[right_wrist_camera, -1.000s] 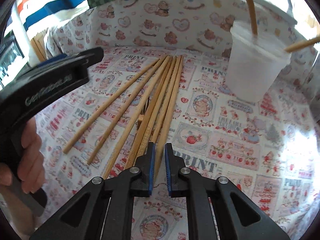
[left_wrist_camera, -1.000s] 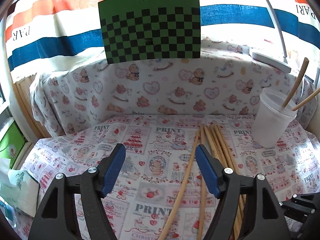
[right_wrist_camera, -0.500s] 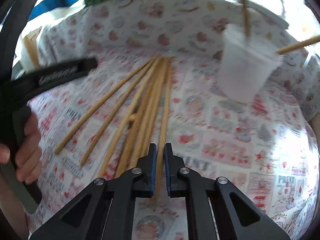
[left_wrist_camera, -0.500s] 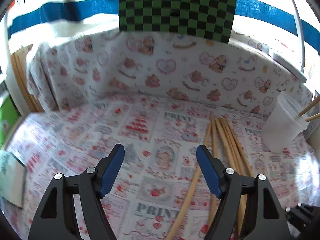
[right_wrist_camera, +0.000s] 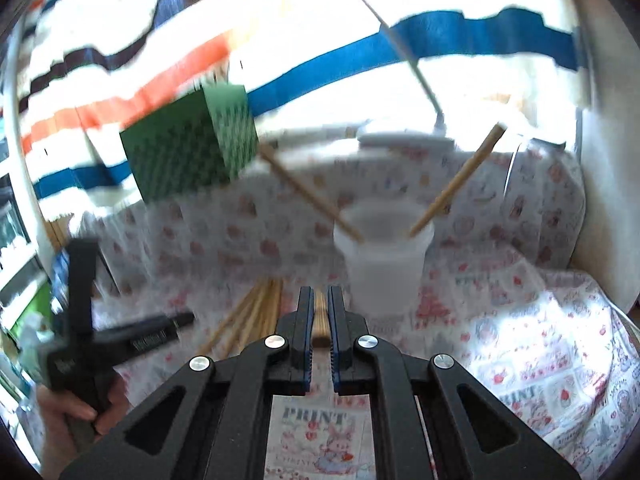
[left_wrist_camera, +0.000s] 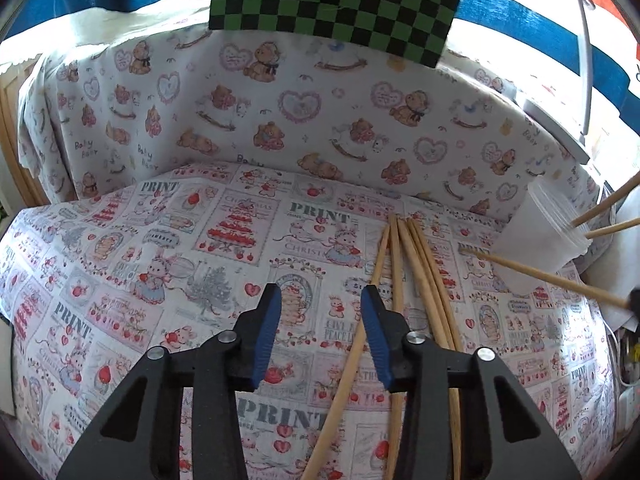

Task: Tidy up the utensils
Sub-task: 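Grasp another wooden stick with the right tool and lift it, then carry the stick toward the cup with the right tool while the left tool approaches the sticks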

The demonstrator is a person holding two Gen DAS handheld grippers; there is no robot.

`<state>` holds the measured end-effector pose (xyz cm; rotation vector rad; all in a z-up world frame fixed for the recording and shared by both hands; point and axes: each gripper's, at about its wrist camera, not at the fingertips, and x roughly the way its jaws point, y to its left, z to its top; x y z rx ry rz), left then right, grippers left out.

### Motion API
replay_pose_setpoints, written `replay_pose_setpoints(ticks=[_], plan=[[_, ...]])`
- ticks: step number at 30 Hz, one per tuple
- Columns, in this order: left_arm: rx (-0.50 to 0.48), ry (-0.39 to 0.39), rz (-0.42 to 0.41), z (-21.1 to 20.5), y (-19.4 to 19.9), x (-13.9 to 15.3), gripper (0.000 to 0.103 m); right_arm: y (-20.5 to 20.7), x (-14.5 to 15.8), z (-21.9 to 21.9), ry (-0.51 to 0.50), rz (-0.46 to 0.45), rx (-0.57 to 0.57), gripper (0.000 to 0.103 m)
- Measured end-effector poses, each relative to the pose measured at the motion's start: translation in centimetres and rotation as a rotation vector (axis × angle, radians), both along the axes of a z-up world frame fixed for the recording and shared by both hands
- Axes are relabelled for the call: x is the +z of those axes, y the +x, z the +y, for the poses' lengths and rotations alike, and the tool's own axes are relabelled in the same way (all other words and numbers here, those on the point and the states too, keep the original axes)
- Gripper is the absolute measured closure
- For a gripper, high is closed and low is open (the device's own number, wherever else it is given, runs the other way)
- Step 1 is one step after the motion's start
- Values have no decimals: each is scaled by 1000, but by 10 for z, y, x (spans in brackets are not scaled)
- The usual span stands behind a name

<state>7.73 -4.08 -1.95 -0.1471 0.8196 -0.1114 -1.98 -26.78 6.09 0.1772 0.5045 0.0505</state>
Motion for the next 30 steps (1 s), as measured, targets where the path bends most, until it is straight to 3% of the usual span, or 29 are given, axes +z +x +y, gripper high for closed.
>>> replay_pose_setpoints(ticks=[5, 9, 12, 18, 24, 26, 30], plan=[[-34, 29, -51, -9, -7, 6, 67, -18, 17, -10, 47, -133, 7, 95], [-71, 85, -68, -18, -12, 10, 67, -21, 20, -10, 48, -156, 19, 95], [-134, 158, -1, -27, -10, 9, 65, -17, 17, -7, 47, -139, 23, 95], [-241, 69, 104, -33, -11, 5, 77, -5, 5, -7, 68, -73, 31, 95], [-257, 184, 146, -52, -18, 0, 78, -3, 0, 0, 32, -61, 40, 95], [-267, 212, 154, -57, -20, -2, 85, -3, 0, 2, 21, -64, 40, 95], [-278, 158, 215, -55, -16, -11, 90, -3, -1, 4, 12, -58, 43, 95]])
